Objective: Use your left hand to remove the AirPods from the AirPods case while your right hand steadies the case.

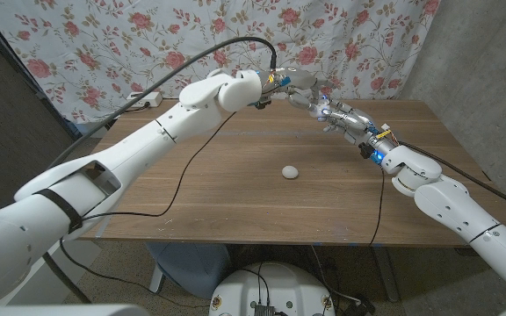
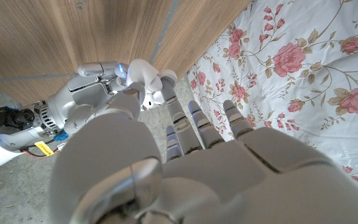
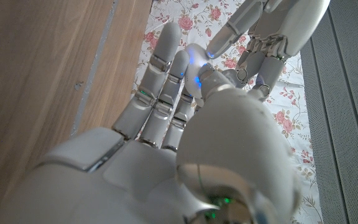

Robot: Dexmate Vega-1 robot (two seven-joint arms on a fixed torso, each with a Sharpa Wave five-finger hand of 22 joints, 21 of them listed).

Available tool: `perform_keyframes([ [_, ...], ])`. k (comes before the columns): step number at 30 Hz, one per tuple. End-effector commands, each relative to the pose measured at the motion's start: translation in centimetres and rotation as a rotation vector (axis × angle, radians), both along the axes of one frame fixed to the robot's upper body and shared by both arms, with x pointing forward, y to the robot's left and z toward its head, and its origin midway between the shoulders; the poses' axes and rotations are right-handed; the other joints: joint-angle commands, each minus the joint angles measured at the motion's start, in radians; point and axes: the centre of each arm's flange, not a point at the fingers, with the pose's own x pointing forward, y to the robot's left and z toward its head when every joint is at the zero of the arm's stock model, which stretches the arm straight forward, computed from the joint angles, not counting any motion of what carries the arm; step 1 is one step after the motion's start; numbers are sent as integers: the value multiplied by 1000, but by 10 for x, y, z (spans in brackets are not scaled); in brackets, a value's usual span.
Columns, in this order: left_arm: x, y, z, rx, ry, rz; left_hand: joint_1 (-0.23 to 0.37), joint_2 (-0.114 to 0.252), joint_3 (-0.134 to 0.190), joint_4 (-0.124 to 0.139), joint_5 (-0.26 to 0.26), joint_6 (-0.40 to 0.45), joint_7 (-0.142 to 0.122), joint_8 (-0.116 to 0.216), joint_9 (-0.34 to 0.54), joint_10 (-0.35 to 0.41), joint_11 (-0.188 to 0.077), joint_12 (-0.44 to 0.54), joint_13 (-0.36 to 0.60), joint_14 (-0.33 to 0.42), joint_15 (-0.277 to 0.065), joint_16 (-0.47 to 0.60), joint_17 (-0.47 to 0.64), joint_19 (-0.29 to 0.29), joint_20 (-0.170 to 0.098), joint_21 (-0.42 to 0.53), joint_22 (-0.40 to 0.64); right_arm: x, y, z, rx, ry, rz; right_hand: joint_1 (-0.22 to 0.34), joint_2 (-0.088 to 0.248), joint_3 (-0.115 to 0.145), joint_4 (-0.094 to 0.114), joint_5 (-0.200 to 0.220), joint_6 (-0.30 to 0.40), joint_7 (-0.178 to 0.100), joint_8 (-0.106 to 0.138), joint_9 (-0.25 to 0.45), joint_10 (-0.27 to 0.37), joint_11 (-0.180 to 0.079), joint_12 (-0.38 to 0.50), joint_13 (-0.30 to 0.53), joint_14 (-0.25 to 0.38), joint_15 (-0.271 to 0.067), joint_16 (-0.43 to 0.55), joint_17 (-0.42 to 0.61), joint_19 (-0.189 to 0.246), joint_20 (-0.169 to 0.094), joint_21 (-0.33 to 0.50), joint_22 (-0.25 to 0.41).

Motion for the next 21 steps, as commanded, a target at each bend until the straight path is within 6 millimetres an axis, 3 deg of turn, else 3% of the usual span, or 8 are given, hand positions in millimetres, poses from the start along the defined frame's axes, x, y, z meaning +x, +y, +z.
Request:
perform_keyframes([
  [1, -1, 0, -1, 5, 2, 3, 29, -5, 4, -16, 0, 10, -7, 5, 1, 29, -16, 10, 9, 15, -6, 10, -2, 8, 0, 2, 2, -2, -1, -1, 2, 0, -4, 4, 9, 4, -6, 6, 8, 2, 1, 3, 21, -12, 207, 111, 31, -111, 0, 2, -82, -82, 5, -1],
  [21, 0, -1, -2, -18, -9, -15, 67, 0, -10, -13, 0, 39, -4, 9, 1, 71, -15, 57, 39, 61, -35, 36, 12, 20, -7, 3, 1, -1, -2, -2, 5, 3, -5, 6, 9, 4, -8, 7, 8, 2, 1, 3, 20, -13, 207, 111, 32, -111, -3, 5, -85, -82, 14, -1],
])
